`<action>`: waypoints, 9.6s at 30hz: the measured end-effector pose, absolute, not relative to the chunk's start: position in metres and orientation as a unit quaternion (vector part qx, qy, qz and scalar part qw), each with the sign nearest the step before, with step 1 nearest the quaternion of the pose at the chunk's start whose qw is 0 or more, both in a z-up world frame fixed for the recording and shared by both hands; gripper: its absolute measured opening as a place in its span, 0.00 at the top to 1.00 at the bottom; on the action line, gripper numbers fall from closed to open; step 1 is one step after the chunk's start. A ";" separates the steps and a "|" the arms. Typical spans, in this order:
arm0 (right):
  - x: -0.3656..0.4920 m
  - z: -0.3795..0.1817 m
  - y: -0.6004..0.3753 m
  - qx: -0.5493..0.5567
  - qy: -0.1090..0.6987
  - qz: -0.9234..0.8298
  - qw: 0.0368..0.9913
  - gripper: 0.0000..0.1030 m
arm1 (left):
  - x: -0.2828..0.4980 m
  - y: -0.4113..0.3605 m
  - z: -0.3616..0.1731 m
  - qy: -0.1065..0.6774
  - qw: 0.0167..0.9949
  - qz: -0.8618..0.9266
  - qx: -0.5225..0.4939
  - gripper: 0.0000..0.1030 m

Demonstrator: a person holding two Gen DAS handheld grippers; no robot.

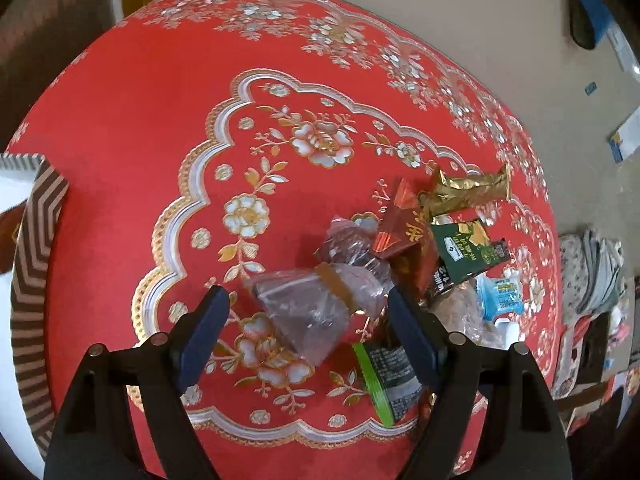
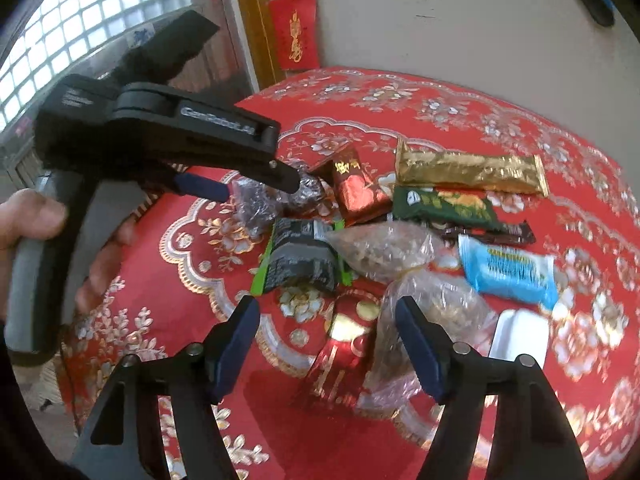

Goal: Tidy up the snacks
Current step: 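Grasp the clear bag of dates with left tool while right grasps red wafer bar, then carry the bag of dates and red wafer bar over the white tray, then open right tool to drop the wafer bar while left releases the dates bag, then move both tools back toward the remaining snacks on the table, then grasp the black-green snack packet with left tool while right grasps clear nut bag, then carry the black-green packet and clear nut bag over the white tray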

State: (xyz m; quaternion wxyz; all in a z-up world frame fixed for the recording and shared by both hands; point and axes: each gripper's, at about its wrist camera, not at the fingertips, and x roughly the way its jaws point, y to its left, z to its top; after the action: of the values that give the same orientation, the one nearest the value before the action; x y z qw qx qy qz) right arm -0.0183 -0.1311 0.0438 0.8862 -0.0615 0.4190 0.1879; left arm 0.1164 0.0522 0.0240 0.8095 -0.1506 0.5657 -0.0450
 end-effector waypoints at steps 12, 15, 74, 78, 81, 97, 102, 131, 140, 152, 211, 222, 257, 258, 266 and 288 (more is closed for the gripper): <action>-0.038 0.037 -0.131 -0.036 0.434 0.155 0.887 0.30 | 0.125 0.027 0.014 0.572 0.818 -0.053 -0.034 0.21; -0.032 0.037 -0.129 -0.033 0.442 0.141 0.885 0.29 | 0.125 0.022 0.012 0.571 0.819 -0.053 -0.007 0.21; -0.095 0.071 -0.053 -0.023 0.385 0.142 0.912 0.76 | -0.016 0.114 0.081 0.447 0.895 -0.017 -0.003 0.31; -0.092 0.077 -0.031 -0.031 0.379 0.157 0.912 0.76 | -0.022 0.135 0.086 0.439 0.898 -0.003 -0.007 0.31; -0.088 0.079 -0.016 -0.036 0.377 0.168 0.910 0.76 | -0.027 0.149 0.088 0.436 0.900 0.008 -0.009 0.31; -0.068 0.081 0.062 -0.071 0.377 0.215 0.898 0.76 | -0.039 0.226 0.082 0.436 0.897 0.064 -0.034 0.31; -0.059 0.082 0.085 -0.078 0.379 0.228 0.893 0.76 | -0.040 0.250 0.079 0.439 0.894 0.080 -0.041 0.31; -0.003 0.040 0.192 -0.122 0.426 0.263 0.857 0.76 | -0.032 0.320 0.026 0.489 0.861 0.124 -0.063 0.31; 0.009 0.014 0.202 -0.123 0.452 0.264 0.843 0.75 | -0.030 0.319 0.010 0.512 0.847 0.130 -0.060 0.30; -0.003 0.030 0.189 -0.080 0.439 0.288 0.848 0.55 | -0.034 0.317 0.021 0.506 0.848 0.141 -0.067 0.29; -0.093 0.057 -0.183 0.117 0.403 0.057 0.906 0.28 | 0.047 0.004 0.040 0.539 0.837 -0.093 -0.035 0.27; -0.079 0.058 -0.183 0.102 0.406 0.054 0.907 0.26 | 0.066 -0.016 0.021 0.558 0.822 -0.072 -0.086 0.28; 0.019 0.033 -0.162 -0.106 0.452 0.090 0.881 0.19 | 0.055 0.006 0.024 0.526 0.848 -0.060 -0.003 0.58; 0.021 0.030 -0.162 -0.111 0.456 0.085 0.879 0.21 | 0.052 0.008 0.025 0.526 0.849 -0.061 -0.003 0.58; -0.004 0.029 -0.175 -0.037 0.442 0.079 0.893 0.55 | 0.038 0.022 0.026 0.518 0.853 -0.062 -0.008 0.58; -0.054 0.073 -0.079 0.009 0.367 0.121 0.922 0.56 | -0.009 0.095 0.071 0.451 0.892 -0.011 0.000 0.58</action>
State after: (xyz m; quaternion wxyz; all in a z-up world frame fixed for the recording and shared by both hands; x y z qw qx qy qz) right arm -0.0537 -0.0792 0.0733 0.9224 0.0086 0.3668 0.1211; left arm -0.0085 0.0954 0.0710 0.8922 -0.0004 0.4515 -0.0111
